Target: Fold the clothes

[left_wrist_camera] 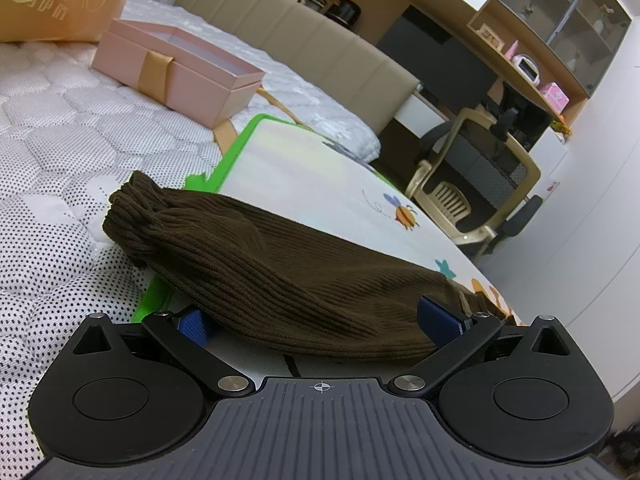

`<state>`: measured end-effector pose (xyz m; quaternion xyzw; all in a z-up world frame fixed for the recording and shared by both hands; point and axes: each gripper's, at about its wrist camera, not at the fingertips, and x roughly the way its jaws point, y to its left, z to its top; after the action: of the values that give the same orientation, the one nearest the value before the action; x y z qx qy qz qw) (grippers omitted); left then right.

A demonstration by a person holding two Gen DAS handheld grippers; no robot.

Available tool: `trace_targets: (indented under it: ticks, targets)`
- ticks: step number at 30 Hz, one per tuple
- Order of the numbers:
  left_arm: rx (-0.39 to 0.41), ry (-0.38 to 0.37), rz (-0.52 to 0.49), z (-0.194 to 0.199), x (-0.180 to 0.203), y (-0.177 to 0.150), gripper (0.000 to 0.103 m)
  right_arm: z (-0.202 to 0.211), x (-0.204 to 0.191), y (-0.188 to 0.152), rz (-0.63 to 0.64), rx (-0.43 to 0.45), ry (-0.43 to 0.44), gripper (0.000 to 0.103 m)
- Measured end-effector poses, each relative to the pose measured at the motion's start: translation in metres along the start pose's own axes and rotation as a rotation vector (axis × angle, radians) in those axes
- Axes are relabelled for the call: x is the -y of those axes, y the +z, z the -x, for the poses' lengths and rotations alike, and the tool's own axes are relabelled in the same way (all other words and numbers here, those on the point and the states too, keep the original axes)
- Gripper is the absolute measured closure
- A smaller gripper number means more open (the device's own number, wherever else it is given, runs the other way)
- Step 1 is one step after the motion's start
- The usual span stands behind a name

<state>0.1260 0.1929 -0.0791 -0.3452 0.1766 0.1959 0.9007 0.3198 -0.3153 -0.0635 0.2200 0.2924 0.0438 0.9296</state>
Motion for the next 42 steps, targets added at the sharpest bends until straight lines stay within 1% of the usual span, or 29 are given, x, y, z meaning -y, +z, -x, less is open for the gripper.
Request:
trace_targets:
  ticks: [2, 3, 4, 7, 8, 11, 15, 18, 20, 21, 22, 23, 24, 27, 28, 30, 31, 33, 35, 37, 38, 39, 41, 42]
  targets:
    - [0.001, -0.003, 0.004, 0.0, -0.001, 0.0, 0.0, 0.016, -0.024, 0.018, 0.128, 0.069, 0.02, 0.1]
    - [0.001, -0.004, 0.006, 0.0, -0.001, 0.0, 0.0, 0.027, -0.045, 0.027, 0.221, 0.121, 0.036, 0.1]
    - [0.002, -0.007, 0.009, 0.0, -0.002, 0.0, 0.0, 0.036, -0.062, 0.033, 0.288, 0.156, 0.058, 0.1]
    - [0.003, -0.015, 0.019, 0.0, -0.004, 0.001, 0.0, 0.048, -0.11, 0.045, 0.384, 0.178, 0.155, 0.1]
    - [0.004, -0.016, 0.021, 0.0, -0.005, 0.001, 0.0, 0.048, -0.126, 0.046, 0.409, 0.177, 0.186, 0.1]
    - [0.005, -0.021, 0.027, 0.001, -0.006, 0.001, 0.0, 0.036, -0.17, 0.035, 0.483, 0.121, 0.274, 0.1]
    - [0.005, -0.027, 0.033, 0.001, -0.007, 0.001, 0.0, 0.012, -0.229, 0.007, 0.62, 0.041, 0.359, 0.1]
    - [0.005, -0.034, 0.041, 0.001, -0.008, 0.001, 0.0, 0.004, -0.256, -0.008, 0.656, -0.022, 0.428, 0.099]
    - [0.005, -0.039, 0.047, 0.001, -0.01, 0.001, 0.0, 0.007, -0.264, -0.008, 0.661, -0.022, 0.476, 0.097]
    - [0.005, -0.041, 0.05, 0.001, -0.01, 0.001, 0.0, 0.008, -0.265, -0.006, 0.666, -0.018, 0.49, 0.092]
    - [0.006, -0.043, 0.052, 0.001, -0.011, 0.001, 0.0, 0.011, -0.264, -0.006, 0.673, -0.014, 0.488, 0.082]
    - [0.006, -0.044, 0.054, 0.001, -0.011, 0.001, 0.0, 0.015, -0.26, -0.008, 0.683, -0.009, 0.474, 0.076]
    - [0.006, -0.046, 0.056, 0.001, -0.012, 0.002, 0.0, 0.018, -0.257, -0.009, 0.693, -0.005, 0.46, 0.066]
    - [0.006, -0.049, 0.059, 0.001, -0.012, 0.002, 0.0, 0.026, -0.245, -0.015, 0.733, 0.001, 0.407, 0.058]
    - [0.006, -0.049, 0.056, 0.002, -0.012, 0.002, 0.0, 0.024, -0.24, -0.02, 0.756, -0.01, 0.377, 0.052]
    - [0.004, -0.046, 0.043, 0.002, -0.01, 0.002, 0.0, 0.017, -0.226, -0.031, 0.786, -0.036, 0.321, 0.047]
    - [-0.003, -0.046, 0.024, 0.004, -0.006, 0.003, 0.0, 0.015, -0.216, -0.036, 0.773, -0.047, 0.302, 0.046]
    - [-0.023, -0.048, -0.018, 0.006, 0.002, 0.004, 0.0, 0.009, -0.19, -0.041, 0.668, -0.075, 0.281, 0.045]
    - [-0.045, -0.058, -0.053, 0.01, 0.01, 0.006, 0.0, 0.005, -0.162, -0.046, 0.57, -0.08, 0.249, 0.044]
    - [-0.07, -0.117, -0.082, 0.016, 0.024, 0.012, 0.0, 0.002, -0.138, -0.05, 0.505, -0.063, 0.215, 0.038]
    - [-0.069, -0.138, -0.114, 0.02, 0.035, 0.014, 0.0, 0.001, -0.127, -0.053, 0.472, -0.052, 0.208, 0.036]
    - [-0.064, -0.156, -0.152, 0.024, 0.046, 0.017, 0.0, 0.0, -0.118, -0.054, 0.434, -0.043, 0.21, 0.033]
    - [-0.11, -0.206, -0.212, 0.018, 0.074, 0.02, 0.0, -0.003, -0.101, -0.056, 0.353, -0.029, 0.231, 0.028]
    - [-0.138, -0.232, -0.241, 0.014, 0.088, 0.021, 0.0, -0.005, -0.095, -0.057, 0.323, -0.024, 0.249, 0.022]
